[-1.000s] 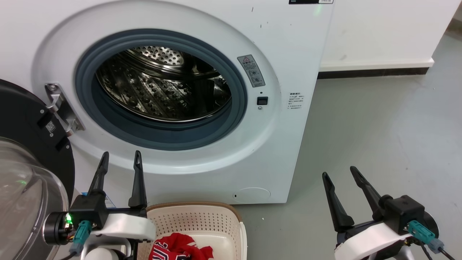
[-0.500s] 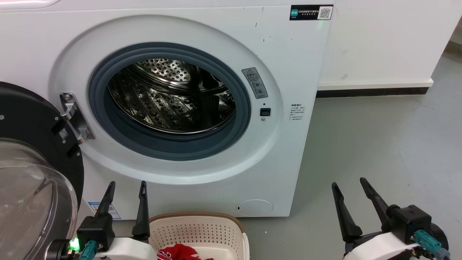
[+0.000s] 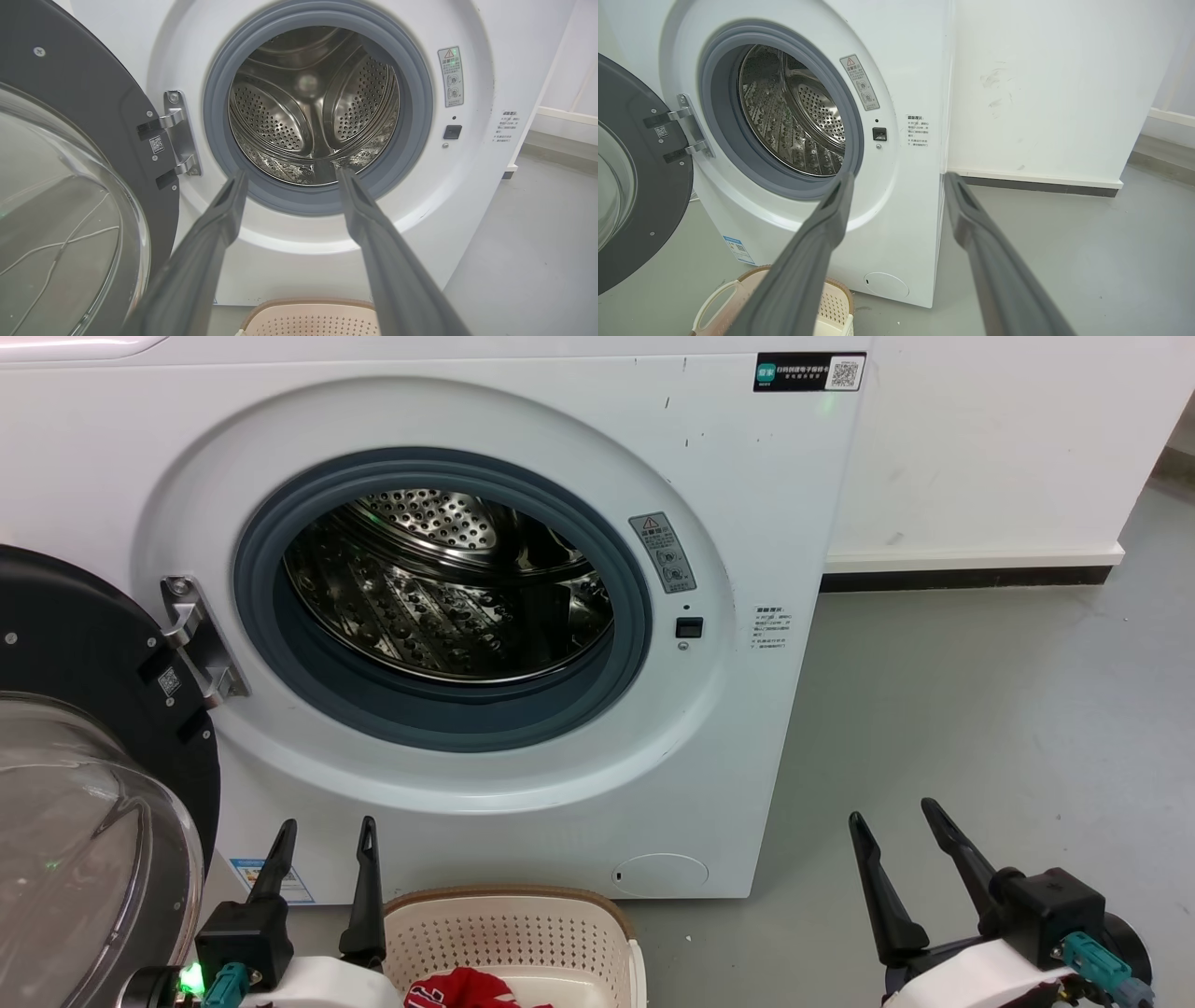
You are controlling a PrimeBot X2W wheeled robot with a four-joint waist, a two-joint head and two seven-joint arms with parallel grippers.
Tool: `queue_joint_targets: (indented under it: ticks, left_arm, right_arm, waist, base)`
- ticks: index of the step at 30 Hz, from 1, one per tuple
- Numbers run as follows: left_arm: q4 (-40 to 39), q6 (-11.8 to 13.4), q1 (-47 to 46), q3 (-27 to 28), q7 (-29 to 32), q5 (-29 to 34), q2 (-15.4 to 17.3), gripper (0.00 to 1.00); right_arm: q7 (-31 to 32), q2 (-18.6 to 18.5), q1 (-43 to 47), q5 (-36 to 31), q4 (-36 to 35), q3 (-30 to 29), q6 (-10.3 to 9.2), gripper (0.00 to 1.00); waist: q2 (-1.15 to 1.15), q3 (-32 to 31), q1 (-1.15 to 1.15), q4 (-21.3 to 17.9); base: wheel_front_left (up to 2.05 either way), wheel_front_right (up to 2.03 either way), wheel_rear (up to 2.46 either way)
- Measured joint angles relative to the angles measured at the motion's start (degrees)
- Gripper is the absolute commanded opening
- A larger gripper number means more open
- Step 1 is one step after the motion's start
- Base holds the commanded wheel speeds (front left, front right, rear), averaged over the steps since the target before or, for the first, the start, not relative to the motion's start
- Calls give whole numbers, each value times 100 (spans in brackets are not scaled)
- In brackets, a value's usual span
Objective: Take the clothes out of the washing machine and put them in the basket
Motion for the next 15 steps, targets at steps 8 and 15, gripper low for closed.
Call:
queue_joint_targets:
  ticks: [8,15]
  left_arm:
    - [9,19,1,-19,10,-9,33,0]
    - [286,8,136,-26,40,-229,-58,0]
  right_arm:
    - [8,0,1,53,-7,31,0,0]
    - [15,-3,106,285,283,31,0,0]
  waist:
    - [0,16,0,-7]
    - [0,28,0,-6]
  base:
    - [0,0,0]
    - [0,0,0]
